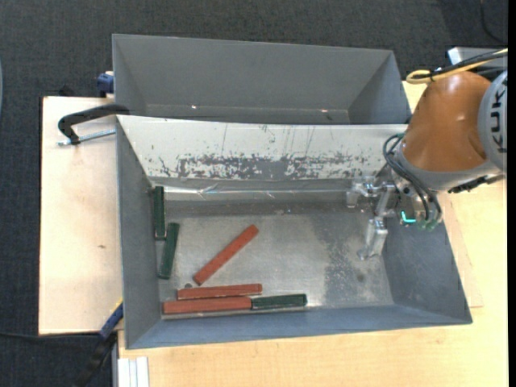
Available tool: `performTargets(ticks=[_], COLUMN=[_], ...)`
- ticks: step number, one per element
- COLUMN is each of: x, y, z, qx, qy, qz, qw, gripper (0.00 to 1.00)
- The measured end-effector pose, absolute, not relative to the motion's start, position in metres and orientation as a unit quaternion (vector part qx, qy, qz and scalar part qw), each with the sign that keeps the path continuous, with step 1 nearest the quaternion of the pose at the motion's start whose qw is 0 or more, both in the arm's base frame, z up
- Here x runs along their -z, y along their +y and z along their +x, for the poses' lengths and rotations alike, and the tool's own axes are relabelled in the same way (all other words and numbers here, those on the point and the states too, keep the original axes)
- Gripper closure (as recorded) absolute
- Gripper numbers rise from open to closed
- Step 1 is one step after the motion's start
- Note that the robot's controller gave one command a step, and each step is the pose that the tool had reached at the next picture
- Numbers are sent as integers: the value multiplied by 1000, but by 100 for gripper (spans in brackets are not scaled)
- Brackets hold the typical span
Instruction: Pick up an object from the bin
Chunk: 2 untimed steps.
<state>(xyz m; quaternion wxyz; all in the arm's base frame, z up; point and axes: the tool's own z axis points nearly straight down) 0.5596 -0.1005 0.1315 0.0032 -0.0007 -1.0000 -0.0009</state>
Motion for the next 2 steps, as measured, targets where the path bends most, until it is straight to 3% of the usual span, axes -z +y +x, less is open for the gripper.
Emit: performTargets(ticks=[1, 2], x=[-135, -135], y=[-100, -100], z=[562, 562], qx=[0, 0], qy=[-1000, -1000], qz=[0, 0], qw=[-1, -1], gripper=[100, 0])
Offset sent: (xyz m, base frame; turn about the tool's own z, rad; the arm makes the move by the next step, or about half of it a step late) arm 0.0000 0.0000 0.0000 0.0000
